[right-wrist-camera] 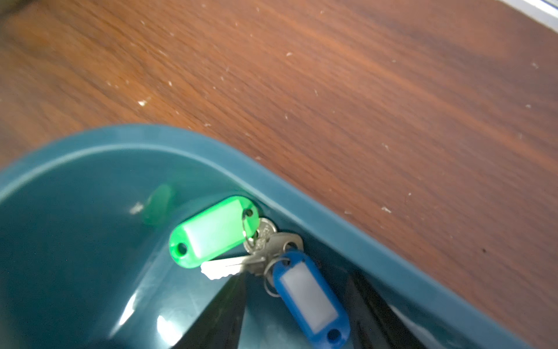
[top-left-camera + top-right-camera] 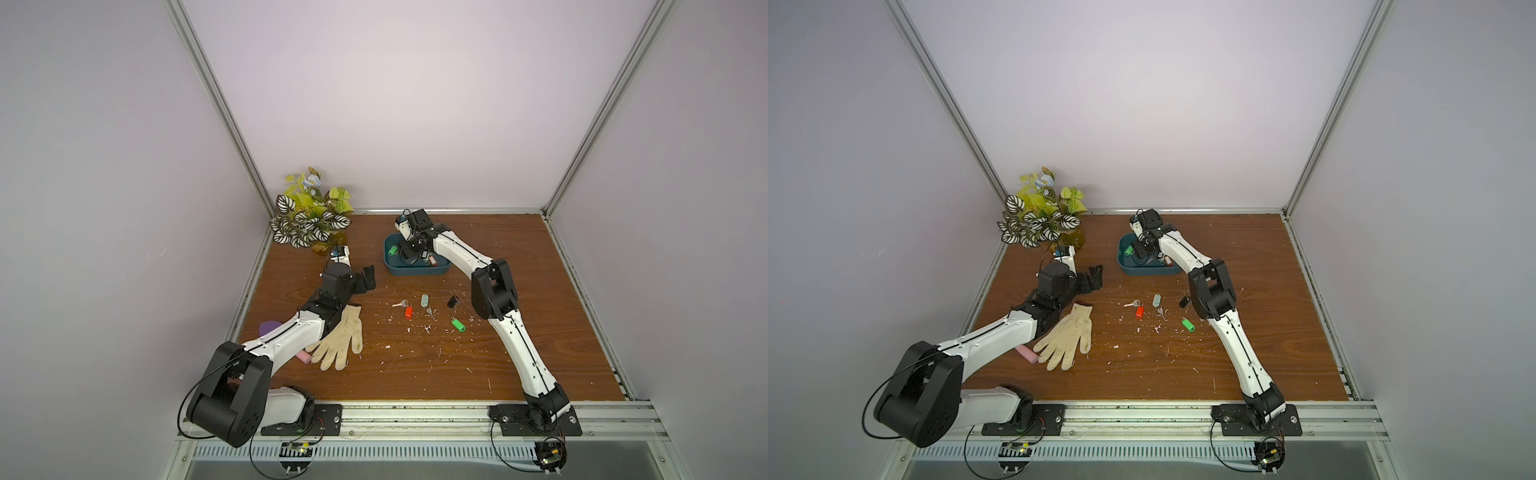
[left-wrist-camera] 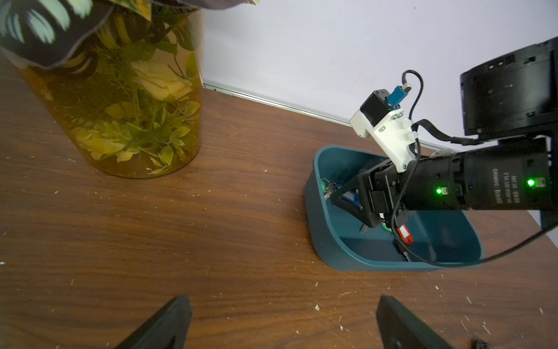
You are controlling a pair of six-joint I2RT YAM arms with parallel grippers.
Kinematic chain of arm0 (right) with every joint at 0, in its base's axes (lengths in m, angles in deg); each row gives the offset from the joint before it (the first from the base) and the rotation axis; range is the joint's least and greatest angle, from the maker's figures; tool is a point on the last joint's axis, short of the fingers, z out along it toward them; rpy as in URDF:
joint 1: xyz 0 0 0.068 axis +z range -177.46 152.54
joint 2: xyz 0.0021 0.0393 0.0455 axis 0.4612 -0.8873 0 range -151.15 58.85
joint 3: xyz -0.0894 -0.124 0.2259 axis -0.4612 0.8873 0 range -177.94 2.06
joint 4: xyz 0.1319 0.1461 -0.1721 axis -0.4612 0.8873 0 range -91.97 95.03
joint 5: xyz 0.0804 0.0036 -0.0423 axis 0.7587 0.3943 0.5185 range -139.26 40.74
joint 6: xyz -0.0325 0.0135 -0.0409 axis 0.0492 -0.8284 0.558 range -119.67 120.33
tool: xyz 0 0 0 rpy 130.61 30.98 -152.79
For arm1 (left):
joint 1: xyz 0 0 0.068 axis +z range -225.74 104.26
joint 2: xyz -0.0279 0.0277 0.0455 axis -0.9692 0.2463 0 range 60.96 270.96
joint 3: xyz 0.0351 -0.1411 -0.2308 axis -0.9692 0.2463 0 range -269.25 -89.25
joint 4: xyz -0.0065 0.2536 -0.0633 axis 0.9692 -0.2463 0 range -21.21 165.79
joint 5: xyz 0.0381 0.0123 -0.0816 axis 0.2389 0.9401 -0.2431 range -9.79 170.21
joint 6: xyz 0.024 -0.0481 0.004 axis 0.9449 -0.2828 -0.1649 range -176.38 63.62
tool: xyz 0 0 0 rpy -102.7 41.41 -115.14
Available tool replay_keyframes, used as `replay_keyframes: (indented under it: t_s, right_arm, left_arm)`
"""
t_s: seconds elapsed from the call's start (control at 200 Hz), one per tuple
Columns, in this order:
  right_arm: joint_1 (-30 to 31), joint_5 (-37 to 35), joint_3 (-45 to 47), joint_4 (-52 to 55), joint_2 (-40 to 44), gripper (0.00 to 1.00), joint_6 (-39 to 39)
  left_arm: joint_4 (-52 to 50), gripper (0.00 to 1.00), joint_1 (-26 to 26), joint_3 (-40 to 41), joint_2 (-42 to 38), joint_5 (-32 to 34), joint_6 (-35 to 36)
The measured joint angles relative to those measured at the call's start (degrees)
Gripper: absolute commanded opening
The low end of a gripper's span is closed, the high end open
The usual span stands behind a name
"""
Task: Take the keys out of the storage box
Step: Pick up the key from the storage box.
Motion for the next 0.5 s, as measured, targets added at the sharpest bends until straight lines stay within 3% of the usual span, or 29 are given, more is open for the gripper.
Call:
replay_keyframes:
  t_s: [0.115, 0.325, 0.5]
  right_arm:
    - [0.00, -0.46, -0.13, 0.26, 0.00, 0.54, 0.15]
    - [0.00, -2.97, -0.79, 1.01, -0.07, 0.24, 0.59]
    - [0.00, -4.70, -1.66, 1.25, -0.09, 0.12, 0.70]
  left_arm:
    - [-0.04, 1.00, 0.00, 0.00, 0.00, 0.02, 0.00]
    - [-0.28, 1.00, 0.04, 0.00, 0.00, 0.07, 0.00]
    - [-0.37, 1.00, 0.04, 0.00, 0.00, 0.11, 0.00]
